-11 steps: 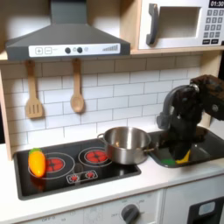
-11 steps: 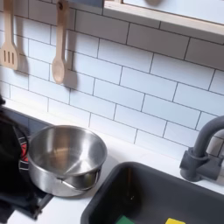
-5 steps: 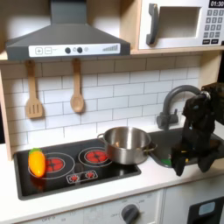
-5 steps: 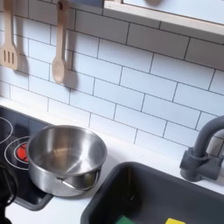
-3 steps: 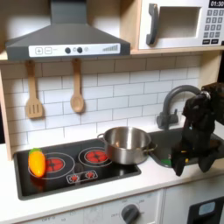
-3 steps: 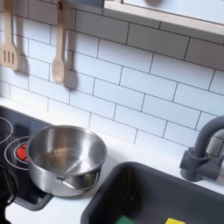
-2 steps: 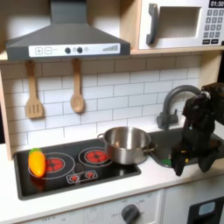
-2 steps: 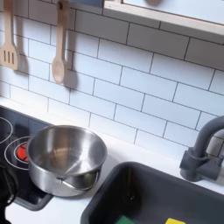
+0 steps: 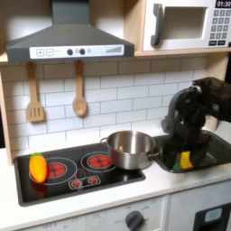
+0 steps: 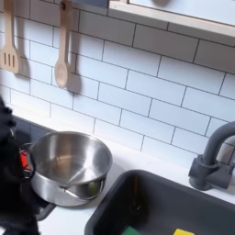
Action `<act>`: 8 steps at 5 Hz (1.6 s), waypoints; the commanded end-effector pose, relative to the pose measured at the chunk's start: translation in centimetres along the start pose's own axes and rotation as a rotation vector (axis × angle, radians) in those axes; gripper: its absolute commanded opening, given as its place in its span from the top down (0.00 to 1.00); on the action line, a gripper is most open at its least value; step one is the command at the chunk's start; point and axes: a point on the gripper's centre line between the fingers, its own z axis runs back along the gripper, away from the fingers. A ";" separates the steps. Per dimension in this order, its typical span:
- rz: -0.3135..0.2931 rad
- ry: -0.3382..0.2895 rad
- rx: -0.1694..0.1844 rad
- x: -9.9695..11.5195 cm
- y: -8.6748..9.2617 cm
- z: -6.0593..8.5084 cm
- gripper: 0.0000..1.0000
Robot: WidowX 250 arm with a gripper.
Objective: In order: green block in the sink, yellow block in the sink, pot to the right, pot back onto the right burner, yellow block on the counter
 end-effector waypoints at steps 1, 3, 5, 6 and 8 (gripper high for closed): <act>0.025 -0.036 0.003 3.1 1.4 -0.7 0.00; 0.037 -0.083 -0.010 7.2 2.9 -1.6 0.00; 0.011 -0.119 -0.059 10.8 2.7 -3.3 0.00; 0.014 -0.127 -0.056 11.8 3.5 -4.2 0.00; -0.023 -0.116 -0.017 12.8 4.4 -7.3 0.00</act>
